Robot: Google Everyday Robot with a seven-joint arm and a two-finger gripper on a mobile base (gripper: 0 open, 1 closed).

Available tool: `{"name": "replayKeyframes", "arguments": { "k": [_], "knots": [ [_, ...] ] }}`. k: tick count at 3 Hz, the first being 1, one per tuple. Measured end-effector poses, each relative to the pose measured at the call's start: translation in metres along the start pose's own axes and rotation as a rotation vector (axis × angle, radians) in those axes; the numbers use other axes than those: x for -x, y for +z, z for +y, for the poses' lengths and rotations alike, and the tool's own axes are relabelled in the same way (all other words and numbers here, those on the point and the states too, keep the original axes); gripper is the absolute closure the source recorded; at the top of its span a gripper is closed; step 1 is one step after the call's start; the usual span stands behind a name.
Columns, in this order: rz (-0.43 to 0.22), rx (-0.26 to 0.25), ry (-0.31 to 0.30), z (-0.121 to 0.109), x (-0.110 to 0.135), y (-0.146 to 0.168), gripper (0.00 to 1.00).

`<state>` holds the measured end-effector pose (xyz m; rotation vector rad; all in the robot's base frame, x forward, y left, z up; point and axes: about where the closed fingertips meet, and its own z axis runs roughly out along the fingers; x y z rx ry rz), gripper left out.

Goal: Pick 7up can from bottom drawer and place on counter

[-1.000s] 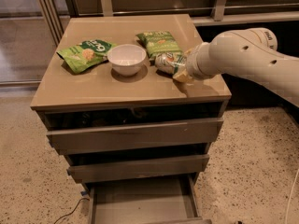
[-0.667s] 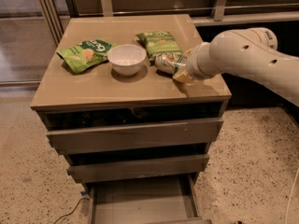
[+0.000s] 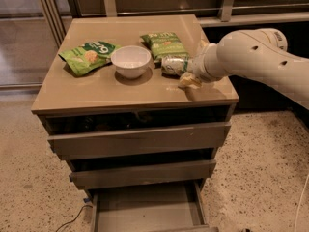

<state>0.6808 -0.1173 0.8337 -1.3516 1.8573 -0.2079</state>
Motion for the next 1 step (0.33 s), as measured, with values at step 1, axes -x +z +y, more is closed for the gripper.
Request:
{"name": "replayKeyframes", "arguments": {
  "k": [1],
  "knots": [
    [0.0, 0.0, 0.0, 0.0, 0.0, 0.0, 0.0]
  ]
}}
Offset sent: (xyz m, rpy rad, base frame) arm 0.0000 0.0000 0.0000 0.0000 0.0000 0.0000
